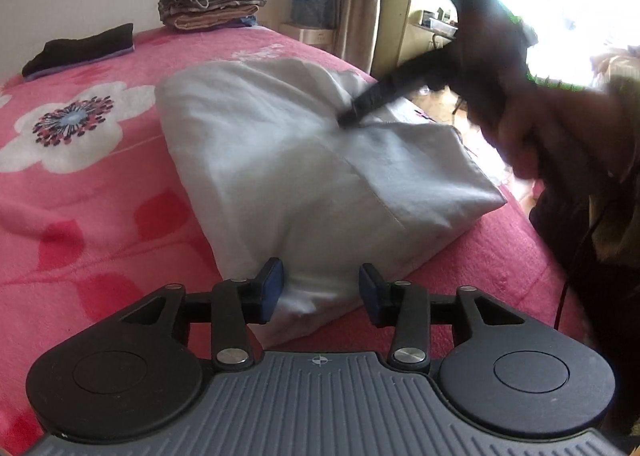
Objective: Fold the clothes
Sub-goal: 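Press down on the folded shirt with the right gripper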
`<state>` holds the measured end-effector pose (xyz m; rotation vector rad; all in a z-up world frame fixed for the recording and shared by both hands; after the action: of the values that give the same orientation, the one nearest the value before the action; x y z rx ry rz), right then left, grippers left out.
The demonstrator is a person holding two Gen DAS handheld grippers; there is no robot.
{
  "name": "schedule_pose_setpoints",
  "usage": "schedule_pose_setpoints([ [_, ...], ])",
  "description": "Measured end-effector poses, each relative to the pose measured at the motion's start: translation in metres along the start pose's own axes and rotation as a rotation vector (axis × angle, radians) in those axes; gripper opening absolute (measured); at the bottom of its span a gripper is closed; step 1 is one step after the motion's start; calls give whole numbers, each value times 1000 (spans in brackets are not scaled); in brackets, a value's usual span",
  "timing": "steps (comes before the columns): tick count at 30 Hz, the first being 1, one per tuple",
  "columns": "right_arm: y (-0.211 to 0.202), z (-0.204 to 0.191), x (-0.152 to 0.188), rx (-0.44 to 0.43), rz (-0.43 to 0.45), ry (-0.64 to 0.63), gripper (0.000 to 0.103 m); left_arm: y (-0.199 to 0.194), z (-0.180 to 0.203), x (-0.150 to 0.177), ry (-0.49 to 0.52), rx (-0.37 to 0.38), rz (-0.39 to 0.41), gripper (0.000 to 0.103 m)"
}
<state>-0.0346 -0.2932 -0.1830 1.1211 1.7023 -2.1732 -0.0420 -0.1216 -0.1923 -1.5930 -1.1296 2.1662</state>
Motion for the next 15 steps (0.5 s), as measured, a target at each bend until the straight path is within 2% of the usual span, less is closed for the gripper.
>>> schedule_pose_setpoints([
  [6,1,-23,-68,-138,97,11,9,-1,-2,2,-30,13,15,42],
  [9,43,-16,-77,-115,58,38,9,0,-3,2,-48,16,19,42],
  [10,66,-4,-68,-68,2,53,7,-1,-3,2,-50,19,24,42],
  [11,79,9,-60,-70,-28,87,4,0,-3,2,-53,22,24,42],
  [12,81,18,-59,-108,-12,126,4,0,-4,3,-54,24,24,42],
  [15,59,20,-77,-88,3,133,7,0,-4,4,-54,28,27,42],
])
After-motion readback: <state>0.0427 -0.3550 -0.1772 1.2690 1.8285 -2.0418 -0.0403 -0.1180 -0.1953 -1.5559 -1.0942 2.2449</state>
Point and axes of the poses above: each gripper's, at about its wrist camera, not at the fingertips, and y roughly the way its jaws point, z to its right, x to its underside, the point moved 9 cm from there along y, roughly the way its jaws point, and after that the axes turned 2 degrees about -z, right-handed, at the moved point
